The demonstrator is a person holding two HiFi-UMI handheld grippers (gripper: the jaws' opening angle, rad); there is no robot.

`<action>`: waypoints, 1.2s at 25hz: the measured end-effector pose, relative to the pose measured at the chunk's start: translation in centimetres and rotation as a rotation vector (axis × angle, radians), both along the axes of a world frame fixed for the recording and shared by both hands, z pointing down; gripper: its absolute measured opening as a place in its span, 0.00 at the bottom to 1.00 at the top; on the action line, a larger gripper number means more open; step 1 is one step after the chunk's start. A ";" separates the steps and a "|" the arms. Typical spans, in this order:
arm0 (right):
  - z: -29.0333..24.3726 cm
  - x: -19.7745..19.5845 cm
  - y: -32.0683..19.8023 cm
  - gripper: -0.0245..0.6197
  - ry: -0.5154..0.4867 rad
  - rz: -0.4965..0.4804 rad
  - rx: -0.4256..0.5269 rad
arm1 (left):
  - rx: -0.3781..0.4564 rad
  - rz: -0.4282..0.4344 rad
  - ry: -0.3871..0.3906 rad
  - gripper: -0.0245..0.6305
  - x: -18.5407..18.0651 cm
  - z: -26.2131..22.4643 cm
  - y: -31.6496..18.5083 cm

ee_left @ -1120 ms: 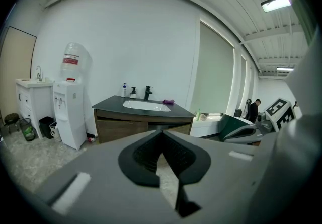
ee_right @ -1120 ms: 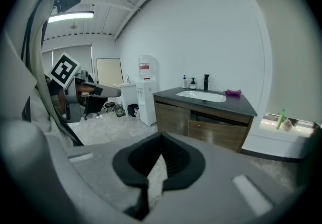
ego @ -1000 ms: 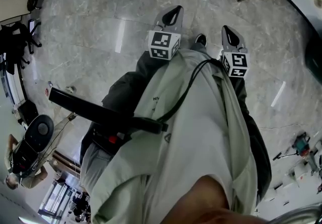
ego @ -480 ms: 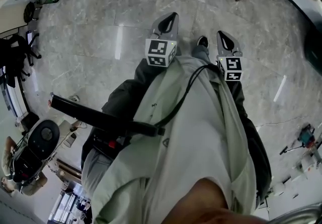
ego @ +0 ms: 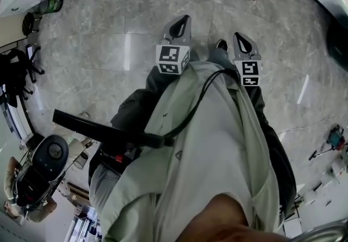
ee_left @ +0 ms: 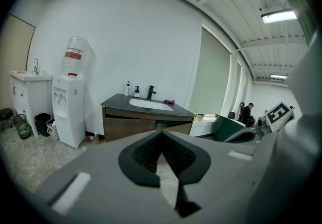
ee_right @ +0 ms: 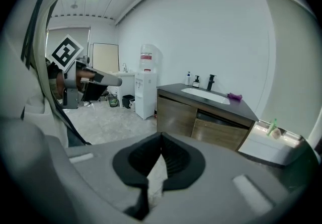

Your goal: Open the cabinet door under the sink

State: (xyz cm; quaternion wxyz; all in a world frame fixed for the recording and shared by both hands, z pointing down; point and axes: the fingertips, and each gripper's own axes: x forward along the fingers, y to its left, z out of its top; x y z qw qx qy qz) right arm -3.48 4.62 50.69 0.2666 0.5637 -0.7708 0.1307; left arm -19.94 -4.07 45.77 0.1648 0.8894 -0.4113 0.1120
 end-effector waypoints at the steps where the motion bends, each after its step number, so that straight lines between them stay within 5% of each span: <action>1: -0.1 -0.1 -0.1 0.04 -0.003 0.010 0.002 | 0.000 -0.006 0.002 0.05 -0.4 -0.1 -0.1; 12: -0.6 -0.8 -0.1 0.04 0.028 0.034 -0.025 | -0.026 0.093 0.053 0.05 -0.1 0.3 1.1; 22: -1.1 0.7 -1.6 0.04 0.059 -0.005 -0.018 | -0.034 0.027 0.084 0.05 0.8 0.5 -0.1; 30: 1.0 1.5 -4.0 0.04 0.004 -0.047 -0.042 | -0.004 0.065 0.058 0.17 3.8 1.2 -1.8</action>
